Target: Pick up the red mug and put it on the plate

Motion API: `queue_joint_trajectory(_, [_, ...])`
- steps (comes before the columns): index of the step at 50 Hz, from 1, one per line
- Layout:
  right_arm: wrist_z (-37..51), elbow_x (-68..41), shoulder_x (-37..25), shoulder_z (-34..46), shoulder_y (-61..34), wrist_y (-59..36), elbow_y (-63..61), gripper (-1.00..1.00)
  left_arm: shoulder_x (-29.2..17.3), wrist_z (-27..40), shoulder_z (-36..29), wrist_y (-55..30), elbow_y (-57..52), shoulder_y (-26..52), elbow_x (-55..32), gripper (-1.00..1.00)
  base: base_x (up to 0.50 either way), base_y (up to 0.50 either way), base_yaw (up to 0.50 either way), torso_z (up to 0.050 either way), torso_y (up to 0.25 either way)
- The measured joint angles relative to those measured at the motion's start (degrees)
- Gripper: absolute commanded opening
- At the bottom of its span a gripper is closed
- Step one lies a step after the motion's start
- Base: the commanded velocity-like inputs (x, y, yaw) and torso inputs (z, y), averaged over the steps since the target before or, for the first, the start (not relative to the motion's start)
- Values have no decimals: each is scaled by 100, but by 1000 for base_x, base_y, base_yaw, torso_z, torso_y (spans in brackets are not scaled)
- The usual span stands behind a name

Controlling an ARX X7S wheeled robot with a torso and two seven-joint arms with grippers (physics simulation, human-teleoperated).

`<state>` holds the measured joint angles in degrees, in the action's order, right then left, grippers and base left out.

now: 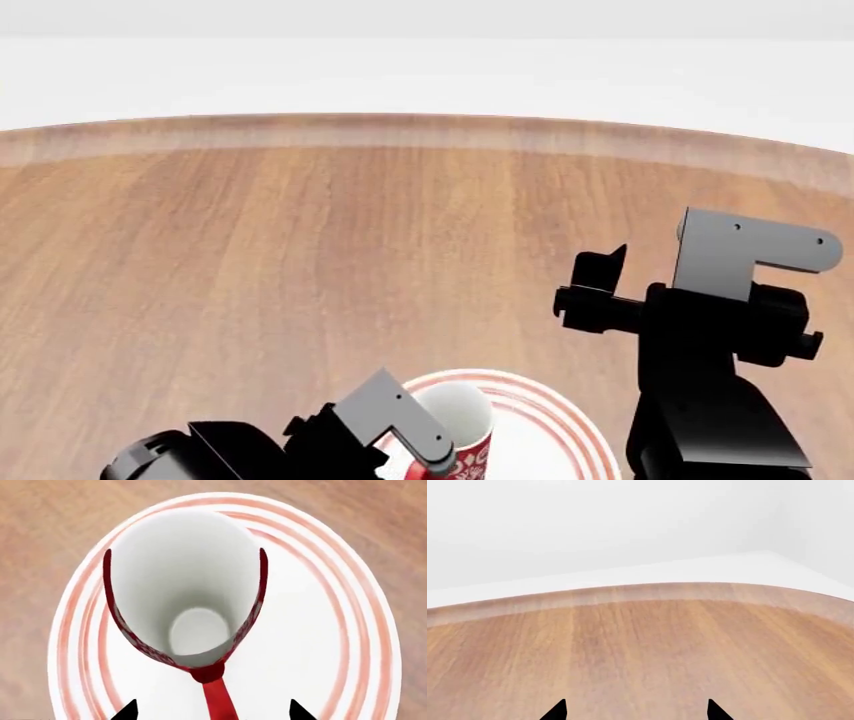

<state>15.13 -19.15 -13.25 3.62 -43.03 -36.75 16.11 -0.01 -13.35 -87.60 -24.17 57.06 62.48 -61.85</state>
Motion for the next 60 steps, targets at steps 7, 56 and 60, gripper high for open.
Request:
queue_joint_trajectory(7, [1, -5, 0, 15, -14, 25, 52, 100, 0, -66, -9, -7, -36, 2, 83, 100, 0, 0, 0, 0, 0])
queue_joint_trajectory(56, [31, -44, 12, 165, -62, 103, 194, 100, -3578, 2803, 1469, 116, -5837, 297, -1130, 100, 0, 0, 0, 0, 0])
queue_joint_trajectory(60, [26, -56, 8, 175, -50, 109, 167, 100, -3637, 3323, 1661, 475, -5837, 146, -955, 100, 0, 0, 0, 0, 0])
